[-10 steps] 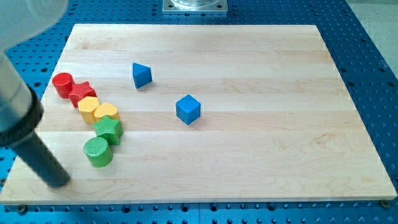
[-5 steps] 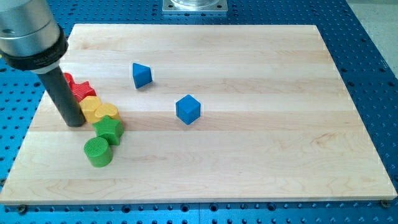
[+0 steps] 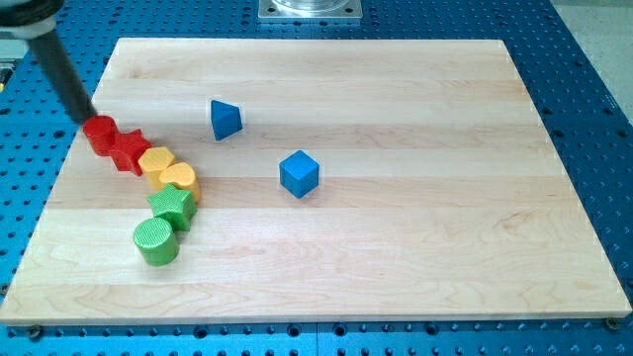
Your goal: Push the blue blocks diagonally to each other
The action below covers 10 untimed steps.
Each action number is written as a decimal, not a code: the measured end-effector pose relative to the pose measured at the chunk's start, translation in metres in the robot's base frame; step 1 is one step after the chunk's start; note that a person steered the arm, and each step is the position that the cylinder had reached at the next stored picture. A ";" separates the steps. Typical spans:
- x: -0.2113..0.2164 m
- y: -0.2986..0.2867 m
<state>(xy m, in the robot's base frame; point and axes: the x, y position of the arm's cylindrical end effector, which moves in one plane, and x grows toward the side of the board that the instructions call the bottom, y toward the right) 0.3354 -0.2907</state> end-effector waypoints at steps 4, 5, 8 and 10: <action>0.046 0.039; 0.049 0.039; -0.002 0.149; 0.071 0.196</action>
<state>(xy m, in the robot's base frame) 0.4069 -0.0948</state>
